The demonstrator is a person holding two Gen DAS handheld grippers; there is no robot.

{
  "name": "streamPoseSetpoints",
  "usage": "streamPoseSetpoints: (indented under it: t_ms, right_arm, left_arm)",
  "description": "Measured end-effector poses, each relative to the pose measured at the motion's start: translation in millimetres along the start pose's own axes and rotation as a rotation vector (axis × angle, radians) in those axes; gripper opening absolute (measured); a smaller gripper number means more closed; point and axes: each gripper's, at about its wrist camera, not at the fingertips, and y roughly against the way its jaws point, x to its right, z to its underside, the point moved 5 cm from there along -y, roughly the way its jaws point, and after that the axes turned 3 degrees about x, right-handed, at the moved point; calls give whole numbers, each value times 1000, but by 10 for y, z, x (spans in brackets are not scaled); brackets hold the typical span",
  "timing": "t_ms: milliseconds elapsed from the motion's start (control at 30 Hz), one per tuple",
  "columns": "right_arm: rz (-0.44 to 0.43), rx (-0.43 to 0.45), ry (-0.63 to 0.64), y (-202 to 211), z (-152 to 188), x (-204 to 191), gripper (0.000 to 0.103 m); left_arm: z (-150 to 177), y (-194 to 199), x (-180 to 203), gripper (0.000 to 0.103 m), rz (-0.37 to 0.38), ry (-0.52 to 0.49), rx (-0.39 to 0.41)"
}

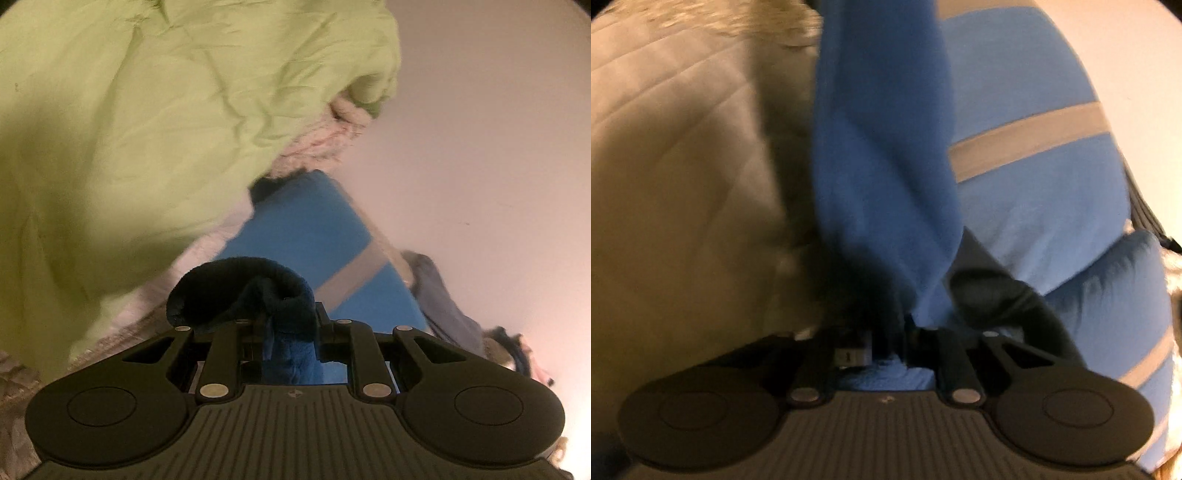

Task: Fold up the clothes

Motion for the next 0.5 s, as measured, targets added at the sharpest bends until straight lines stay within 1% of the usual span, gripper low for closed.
streamPoseSetpoints:
  t_ms: [67, 167, 233, 333, 467, 500]
  right_arm:
    - [-28, 20, 35, 86, 89, 18, 7]
    - [-86, 48, 63, 189, 213, 83, 7]
    - [-114, 74, 104, 262, 267, 83, 7]
    - [-150, 99, 161, 332, 345, 84, 7]
    - [-180, 140, 200, 408, 427, 113, 9]
    - [-182, 155, 203, 426, 442, 118, 11]
  left_arm:
    - [-24, -47, -73, 19, -43, -12, 2]
    - [-57, -123, -206, 19, -133, -39, 12]
    - [-42, -140, -333, 18, -208, -16, -2]
    - [5, -139, -484, 18, -326, -5, -36]
    - [102, -84, -600, 18, -492, -22, -123]
    - [141, -28, -603, 18, -508, -35, -139]
